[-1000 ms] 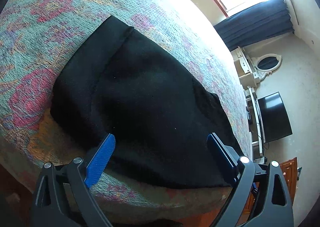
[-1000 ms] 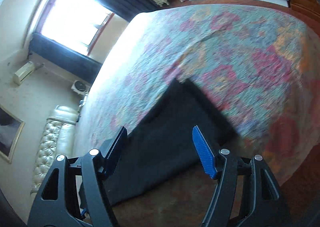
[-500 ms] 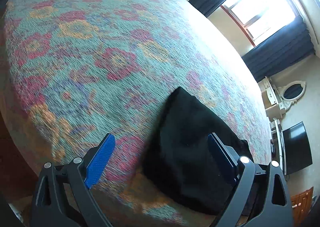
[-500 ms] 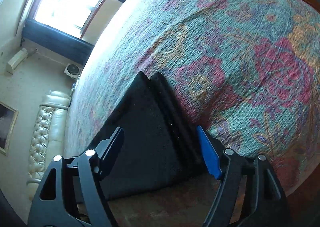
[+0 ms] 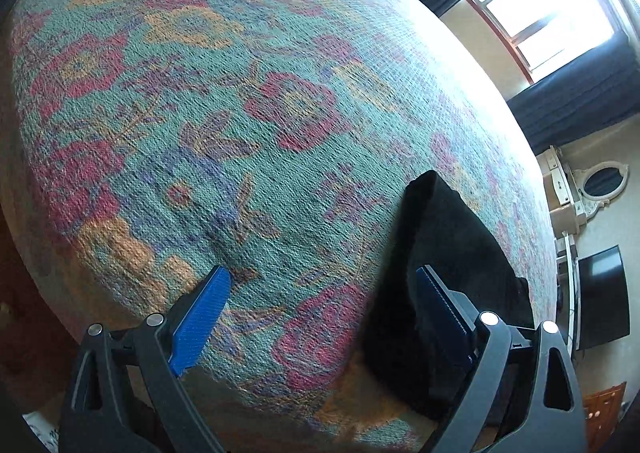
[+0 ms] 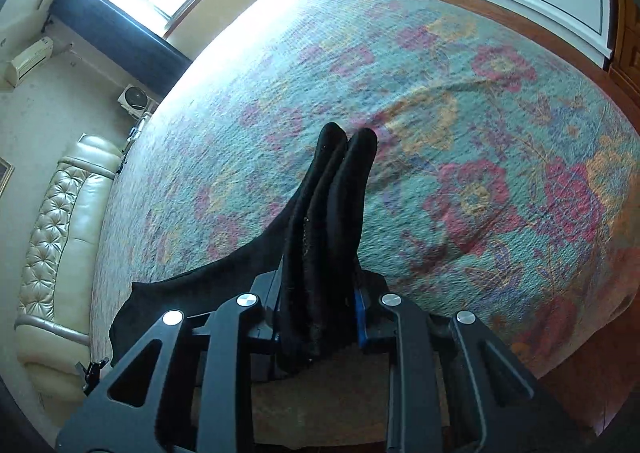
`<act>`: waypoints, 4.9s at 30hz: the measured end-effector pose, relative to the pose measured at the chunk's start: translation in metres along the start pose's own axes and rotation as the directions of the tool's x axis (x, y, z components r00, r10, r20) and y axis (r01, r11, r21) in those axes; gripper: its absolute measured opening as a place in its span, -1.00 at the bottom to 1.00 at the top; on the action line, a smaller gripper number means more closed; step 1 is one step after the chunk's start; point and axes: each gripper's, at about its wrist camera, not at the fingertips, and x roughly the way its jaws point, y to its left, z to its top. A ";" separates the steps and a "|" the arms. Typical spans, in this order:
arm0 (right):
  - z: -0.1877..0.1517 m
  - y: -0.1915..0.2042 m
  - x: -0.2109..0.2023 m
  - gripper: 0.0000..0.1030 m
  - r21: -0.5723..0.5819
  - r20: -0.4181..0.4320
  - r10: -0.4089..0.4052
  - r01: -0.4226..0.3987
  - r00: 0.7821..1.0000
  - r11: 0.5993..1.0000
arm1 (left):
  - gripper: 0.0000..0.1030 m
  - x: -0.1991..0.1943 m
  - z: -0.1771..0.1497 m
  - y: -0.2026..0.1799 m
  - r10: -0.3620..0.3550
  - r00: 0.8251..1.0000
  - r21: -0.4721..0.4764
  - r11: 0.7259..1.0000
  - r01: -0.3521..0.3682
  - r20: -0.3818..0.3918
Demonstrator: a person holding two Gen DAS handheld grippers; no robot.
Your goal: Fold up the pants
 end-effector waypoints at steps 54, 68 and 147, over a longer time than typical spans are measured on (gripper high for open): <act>-0.243 0.405 0.224 -0.53 -0.704 -0.002 -0.389 0.275 0.921 0.654 | 0.78 0.006 -0.011 -0.050 0.069 0.997 0.129 0.990 -0.064 -0.035; -0.264 0.427 0.205 -0.11 -0.668 -0.191 -0.162 -0.007 0.968 0.744 | 0.78 0.007 -0.013 -0.053 0.056 0.998 0.149 0.988 -0.050 -0.038; -0.181 0.236 0.078 0.47 -0.044 -0.161 0.419 -0.431 0.894 0.901 | 0.78 0.046 0.016 -0.016 -0.494 0.780 -0.042 0.853 0.520 -0.384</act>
